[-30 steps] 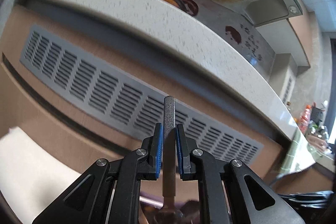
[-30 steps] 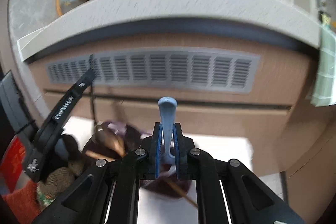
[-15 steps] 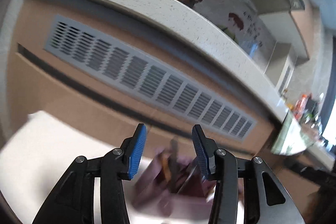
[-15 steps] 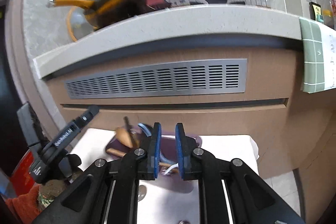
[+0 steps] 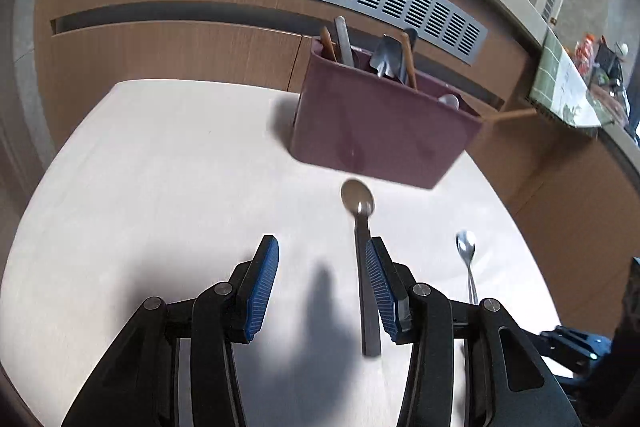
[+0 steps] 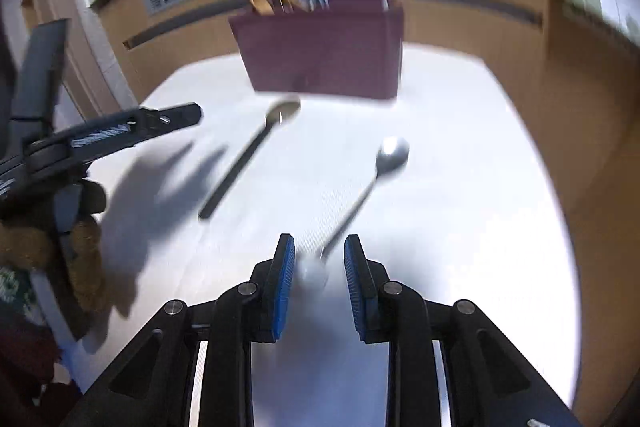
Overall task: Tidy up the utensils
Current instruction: 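Carry the spatula and blue spoon over the maroon caddy and open both tools, then grasp the silver spoon at its white ball end with the right tool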
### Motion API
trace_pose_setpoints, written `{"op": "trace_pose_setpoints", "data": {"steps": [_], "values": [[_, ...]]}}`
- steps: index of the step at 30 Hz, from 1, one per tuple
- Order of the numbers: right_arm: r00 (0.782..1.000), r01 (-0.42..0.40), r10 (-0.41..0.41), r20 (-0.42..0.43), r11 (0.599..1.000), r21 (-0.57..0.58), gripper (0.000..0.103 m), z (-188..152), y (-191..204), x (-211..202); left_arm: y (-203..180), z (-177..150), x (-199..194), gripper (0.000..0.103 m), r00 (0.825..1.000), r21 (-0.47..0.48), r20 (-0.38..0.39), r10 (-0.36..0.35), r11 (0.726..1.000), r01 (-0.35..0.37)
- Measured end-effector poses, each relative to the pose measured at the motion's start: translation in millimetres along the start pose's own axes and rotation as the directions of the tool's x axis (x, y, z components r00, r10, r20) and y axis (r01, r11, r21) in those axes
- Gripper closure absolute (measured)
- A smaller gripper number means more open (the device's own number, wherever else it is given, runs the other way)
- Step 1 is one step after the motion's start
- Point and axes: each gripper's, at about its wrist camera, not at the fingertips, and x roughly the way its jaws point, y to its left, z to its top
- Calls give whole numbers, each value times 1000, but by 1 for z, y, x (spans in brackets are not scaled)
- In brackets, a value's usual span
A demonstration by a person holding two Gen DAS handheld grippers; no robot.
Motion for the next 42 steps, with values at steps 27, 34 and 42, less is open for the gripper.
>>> {"op": "trace_pose_setpoints", "data": {"steps": [27,34,42], "values": [[964,84,-74,257,996,-29,83,52,-6,-64,-13,-13,11,56,995,55,-91,28,998,-24],[954,102,-91,287,995,-21,83,65,-1,-70,-35,-2,48,57,972,100,-230,-48,992,73],[958,82,-77,276,997,-9,83,66,-3,-67,-61,5,71,70,977,281,-172,122,957,-70]]}}
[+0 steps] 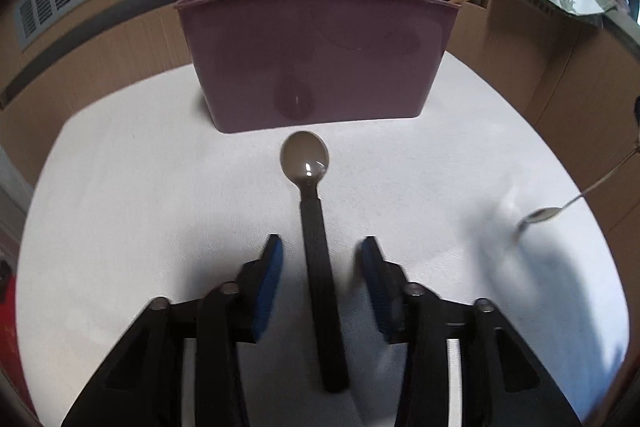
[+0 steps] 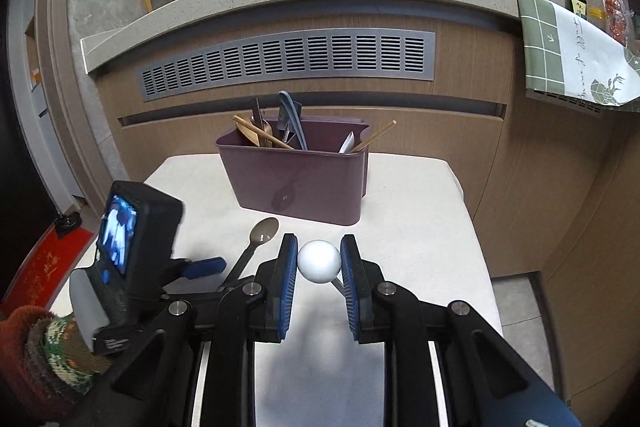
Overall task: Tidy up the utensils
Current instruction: 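Grasp the silver spoon at its white ball end with the right tool, then grasp the dark brown spoon with the left tool while the right tool holds the silver spoon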
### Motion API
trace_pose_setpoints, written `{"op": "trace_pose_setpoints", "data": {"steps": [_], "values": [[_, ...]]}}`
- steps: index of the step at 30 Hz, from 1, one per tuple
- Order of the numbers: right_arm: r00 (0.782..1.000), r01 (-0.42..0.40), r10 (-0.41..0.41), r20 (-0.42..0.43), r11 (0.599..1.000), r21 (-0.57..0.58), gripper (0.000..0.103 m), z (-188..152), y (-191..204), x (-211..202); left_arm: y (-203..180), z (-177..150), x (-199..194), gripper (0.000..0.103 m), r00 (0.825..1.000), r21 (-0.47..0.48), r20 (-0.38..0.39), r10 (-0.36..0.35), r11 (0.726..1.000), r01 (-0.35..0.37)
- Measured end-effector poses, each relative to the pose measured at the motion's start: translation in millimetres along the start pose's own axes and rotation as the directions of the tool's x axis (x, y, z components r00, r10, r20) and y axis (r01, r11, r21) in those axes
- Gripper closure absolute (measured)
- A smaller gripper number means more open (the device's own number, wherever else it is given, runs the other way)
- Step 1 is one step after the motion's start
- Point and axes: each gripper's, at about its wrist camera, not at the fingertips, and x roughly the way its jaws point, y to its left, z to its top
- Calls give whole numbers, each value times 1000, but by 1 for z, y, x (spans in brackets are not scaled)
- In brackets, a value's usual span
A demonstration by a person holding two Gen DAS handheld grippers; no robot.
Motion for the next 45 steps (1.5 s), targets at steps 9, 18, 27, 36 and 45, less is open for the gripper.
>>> {"op": "trace_pose_setpoints", "data": {"steps": [9,18,27,36,45], "values": [[1000,-14,15,-13,1000,24,83,-2,-5,4,25,-27,-23,90,998,-27,-33,-53,998,52],[999,-39,39,-12,998,45,83,-1,-7,1,15,-58,-49,88,993,102,-100,-58,992,68],[999,-36,36,-6,998,53,83,-1,-9,-1,13,-27,-22,73,993,42,-74,-91,995,94],[1000,-23,24,-11,995,96,83,-2,-24,0,0,1,7,48,993,81,-63,-100,991,105],[1000,-25,26,-4,994,107,83,-2,-27,-1,-2,10,14,45,991,69,-82,-106,991,112]]}}
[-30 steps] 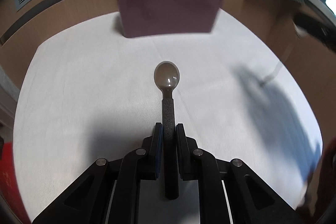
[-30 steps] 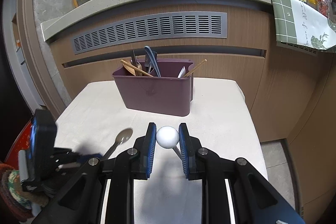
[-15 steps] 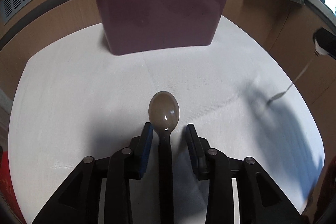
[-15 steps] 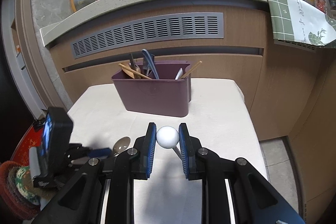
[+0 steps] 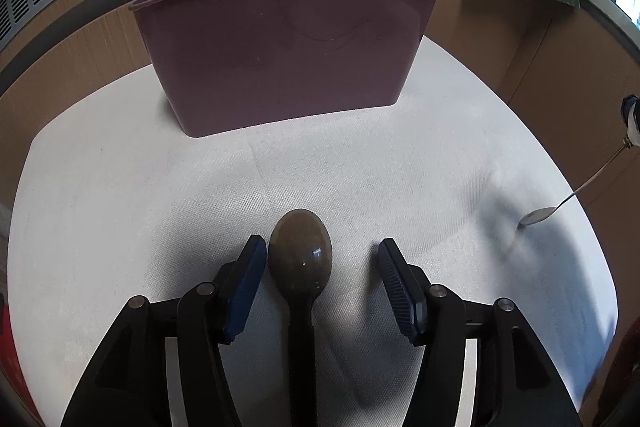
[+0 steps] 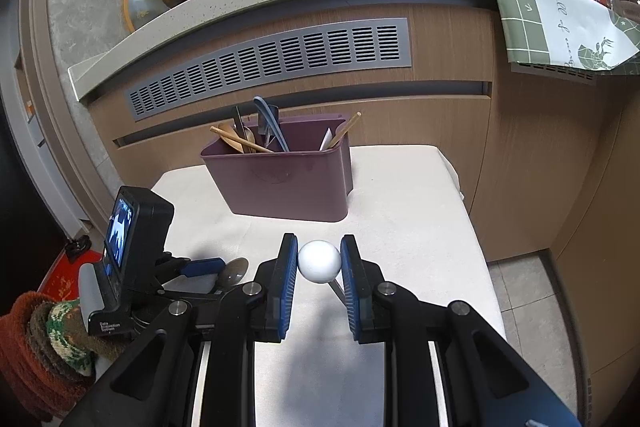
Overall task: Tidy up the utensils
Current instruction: 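Grasp the dark brown spoon with the left tool while the right tool holds the silver spoon, then carry both spoons over the maroon caddy and open both tools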
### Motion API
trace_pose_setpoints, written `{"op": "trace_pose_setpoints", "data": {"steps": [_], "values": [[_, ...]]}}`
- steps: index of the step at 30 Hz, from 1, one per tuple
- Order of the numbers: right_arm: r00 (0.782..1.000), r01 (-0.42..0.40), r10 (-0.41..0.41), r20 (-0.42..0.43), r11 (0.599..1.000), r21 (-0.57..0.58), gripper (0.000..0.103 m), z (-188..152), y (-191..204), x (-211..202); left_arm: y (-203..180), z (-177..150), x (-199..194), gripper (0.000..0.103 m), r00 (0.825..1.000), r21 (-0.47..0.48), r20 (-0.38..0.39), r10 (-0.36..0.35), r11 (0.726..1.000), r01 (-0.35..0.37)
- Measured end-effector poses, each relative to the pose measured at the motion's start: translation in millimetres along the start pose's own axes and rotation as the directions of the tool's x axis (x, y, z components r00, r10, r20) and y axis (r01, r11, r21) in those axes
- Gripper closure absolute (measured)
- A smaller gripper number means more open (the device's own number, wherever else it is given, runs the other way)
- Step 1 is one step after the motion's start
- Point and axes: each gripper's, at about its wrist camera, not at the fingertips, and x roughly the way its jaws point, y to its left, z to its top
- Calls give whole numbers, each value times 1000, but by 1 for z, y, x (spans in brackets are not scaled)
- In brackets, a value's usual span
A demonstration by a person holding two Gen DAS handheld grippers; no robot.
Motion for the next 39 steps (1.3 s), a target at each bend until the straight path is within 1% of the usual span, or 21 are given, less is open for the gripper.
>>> {"op": "trace_pose_setpoints", "data": {"steps": [2,4,5,7,9,12,15,18,20,24,27,32,33,34,35,36,37,38,39], "values": [[1000,-1,1,3,1000,6,83,0,-1,-1,0,-1,-2,49,1000,0,3,14,1000,-14],[1000,2,-2,8,1000,7,83,1,-2,-3,1,-3,-6,69,998,3,21,51,999,-51],[1000,6,-6,11,1000,6,83,1,-2,-4,3,-4,-8,70,999,3,24,44,999,-44],[1000,9,-9,16,1000,4,83,2,-3,-5,9,-9,-14,70,1000,-21,24,4,1000,-4],[1000,8,-8,21,1000,1,83,3,-3,-6,14,-15,-24,70,999,-48,48,-11,999,13],[1000,-9,9,24,1000,-3,83,6,-2,-9,21,-24,-54,70,989,-100,140,-38,994,52],[998,-55,54,21,998,22,83,11,-4,-10,27,-29,-85,70,970,-150,237,-57,984,94],[995,-97,97,15,994,48,83,16,-6,-11,27,-31,-104,70,957,-142,284,-55,985,99],[994,-111,110,15,992,54,83,19,-5,-12,28,-33,-112,70,953,-137,299,-55,986,100],[993,-116,115,13,992,47,83,21,-1,-14,29,-35,-127,70,939,-138,341,-44,986,96],[993,-118,117,9,992,37,83,24,2,-14,31,-36,-137,70,929,-147,367,-53,983,114],[994,-112,112,-2,993,28,83,26,6,-10,37,-27,-149,70,904,-171,426,-44,977,128],[993,-115,115,-4,993,31,83,27,7,-9,39,-20,-155,70,894,-170,445,-38,977,127],[993,-116,116,-3,993,32,83,30,8,-8,42,-11,-164,70,879,-171,476,-36,976,133],[994,-109,109,10,994,26,83,36,10,-10,44,-2,-174,70,860,-165,509,-39,976,142],[994,-103,102,26,995,17,83,42,11,-13,46,9,-186,70,831,-155,556,-37,977,147],[994,-89,89,66,996,1,83,56,15,-19,48,20,-200,70,789,-149,614,-23,978,144],[991,-86,87,99,996,-9,83,66,17,-25,50,28,-212,70,743,-148,669,-8,978,144],[987,-89,91,136,996,-22,83,79,20,-32,54,41,-226,70,670,-156,742,15,976,150]]}}
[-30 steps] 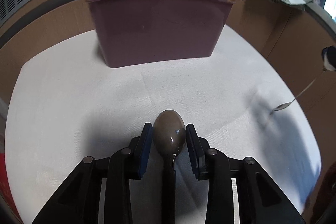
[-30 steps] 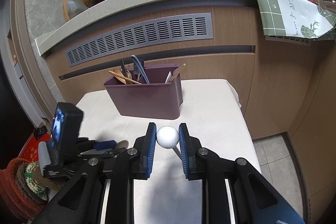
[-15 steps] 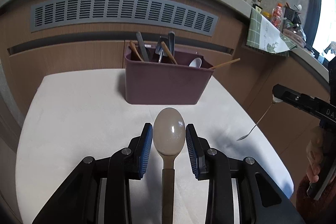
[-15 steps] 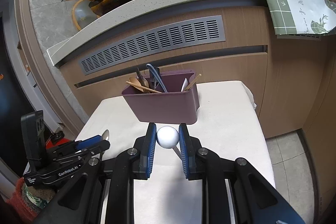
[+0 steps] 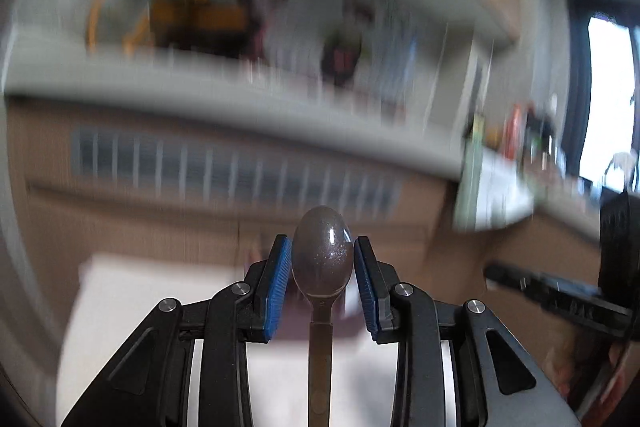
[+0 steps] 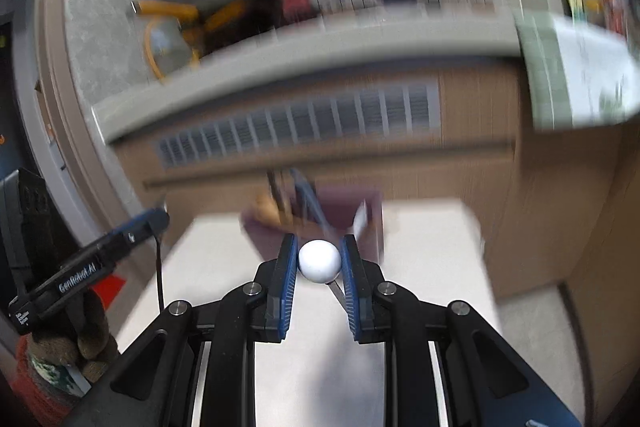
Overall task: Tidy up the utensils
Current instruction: 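Carry both spoons over the maroon caddy and open both tools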
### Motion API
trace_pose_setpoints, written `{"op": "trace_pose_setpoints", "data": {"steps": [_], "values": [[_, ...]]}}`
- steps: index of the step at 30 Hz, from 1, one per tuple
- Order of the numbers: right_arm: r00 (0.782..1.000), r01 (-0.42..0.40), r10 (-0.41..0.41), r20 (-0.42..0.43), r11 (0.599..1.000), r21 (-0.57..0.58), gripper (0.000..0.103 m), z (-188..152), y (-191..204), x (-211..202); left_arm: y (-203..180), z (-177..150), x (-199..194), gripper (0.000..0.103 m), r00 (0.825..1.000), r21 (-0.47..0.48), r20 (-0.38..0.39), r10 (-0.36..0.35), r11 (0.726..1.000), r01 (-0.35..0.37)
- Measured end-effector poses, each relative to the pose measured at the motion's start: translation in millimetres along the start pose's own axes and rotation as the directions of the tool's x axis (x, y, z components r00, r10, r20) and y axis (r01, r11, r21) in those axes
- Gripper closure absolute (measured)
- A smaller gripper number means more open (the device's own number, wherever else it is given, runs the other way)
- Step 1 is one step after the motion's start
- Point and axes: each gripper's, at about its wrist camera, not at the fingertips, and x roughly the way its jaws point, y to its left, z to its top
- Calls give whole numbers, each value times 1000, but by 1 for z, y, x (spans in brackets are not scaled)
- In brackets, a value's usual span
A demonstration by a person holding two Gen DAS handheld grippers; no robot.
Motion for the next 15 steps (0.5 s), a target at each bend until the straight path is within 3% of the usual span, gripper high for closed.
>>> {"op": "trace_pose_setpoints", "data": {"steps": [2,3,5,7,11,15], "values": [[997,-25,27,74,999,-26,83,34,7,-9,3,20,3,70,991,-26,131,22,999,-18],[994,-42,45,99,999,-32,83,48,9,-11,5,29,8,70,977,-38,210,49,998,-41],[986,-90,95,137,995,-38,83,75,13,-12,9,37,19,70,956,-47,277,93,995,-83],[981,-109,116,156,993,-53,83,92,15,-5,15,40,33,70,942,-65,312,120,992,-105],[985,-90,96,141,995,-49,83,103,11,30,31,32,57,70,933,-101,333,137,989,-109],[990,-120,120,69,993,-6,83,98,-3,73,29,17,81,69,913,-29,380,148,989,-148]]}}
